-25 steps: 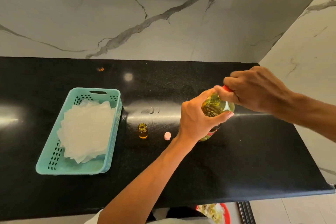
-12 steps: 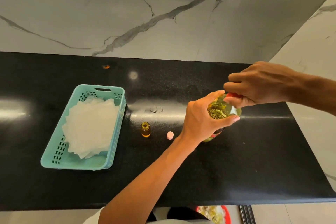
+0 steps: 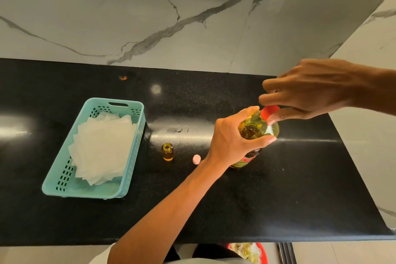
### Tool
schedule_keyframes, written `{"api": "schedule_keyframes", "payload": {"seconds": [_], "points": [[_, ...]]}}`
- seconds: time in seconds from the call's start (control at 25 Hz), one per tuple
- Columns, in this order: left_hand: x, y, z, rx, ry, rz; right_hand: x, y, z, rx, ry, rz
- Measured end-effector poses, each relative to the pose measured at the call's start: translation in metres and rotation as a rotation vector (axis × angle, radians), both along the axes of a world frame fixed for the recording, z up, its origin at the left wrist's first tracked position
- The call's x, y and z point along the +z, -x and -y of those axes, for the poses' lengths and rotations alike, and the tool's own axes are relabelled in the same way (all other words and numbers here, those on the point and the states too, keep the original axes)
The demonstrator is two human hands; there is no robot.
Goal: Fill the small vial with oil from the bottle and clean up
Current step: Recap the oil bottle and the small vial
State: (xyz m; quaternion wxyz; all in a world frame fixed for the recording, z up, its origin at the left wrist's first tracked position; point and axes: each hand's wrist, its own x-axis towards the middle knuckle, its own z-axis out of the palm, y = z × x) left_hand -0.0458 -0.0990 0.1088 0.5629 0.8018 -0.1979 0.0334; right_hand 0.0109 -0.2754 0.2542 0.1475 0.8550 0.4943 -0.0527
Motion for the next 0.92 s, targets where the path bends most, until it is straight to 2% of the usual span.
{"api": "schedule_keyframes", "payload": {"seconds": [0.08, 0.12, 0.2, 0.32, 0.4, 0.48, 0.6, 0.64, 0.72, 0.8, 0.84, 0.92], "points": [[-0.001, 0.001, 0.002, 0.003, 0.014, 0.010, -0.002, 0.003, -0.005, -0.074, 0.064, -0.126], [-0.002, 0.002, 0.002, 0.008, 0.020, 0.025, -0.007, 0.004, -0.006, -0.069, 0.030, -0.134], [-0.004, 0.004, 0.002, 0.037, 0.015, 0.041, -0.019, 0.012, -0.005, -0.041, -0.046, -0.015], [-0.004, 0.001, 0.002, 0.035, 0.038, 0.020, -0.036, 0.033, -0.018, -0.387, -0.047, 0.146], [-0.004, 0.002, 0.002, 0.011, 0.040, 0.030, -0.039, 0.037, -0.030, -0.630, 0.029, 0.099], [-0.004, 0.004, 0.001, -0.011, 0.050, 0.022, -0.029, 0.030, -0.025, -0.559, 0.001, 0.027], [-0.005, 0.002, 0.001, -0.010, 0.008, -0.024, -0.002, 0.010, -0.002, -0.060, -0.046, 0.101], [-0.004, 0.001, 0.002, -0.013, 0.001, -0.035, 0.000, 0.007, 0.002, -0.001, -0.022, 0.068], [-0.005, 0.002, 0.003, -0.023, 0.009, -0.047, -0.002, 0.004, 0.006, 0.032, 0.053, -0.001], [-0.006, 0.005, 0.003, -0.005, 0.022, -0.023, -0.008, 0.006, 0.003, 0.052, 0.029, 0.000], [-0.006, 0.005, 0.003, 0.010, 0.028, -0.009, -0.012, 0.010, 0.003, 0.043, -0.014, 0.043], [-0.005, 0.004, 0.003, 0.024, 0.050, -0.007, -0.025, 0.026, -0.006, -0.106, -0.050, 0.160]]}}
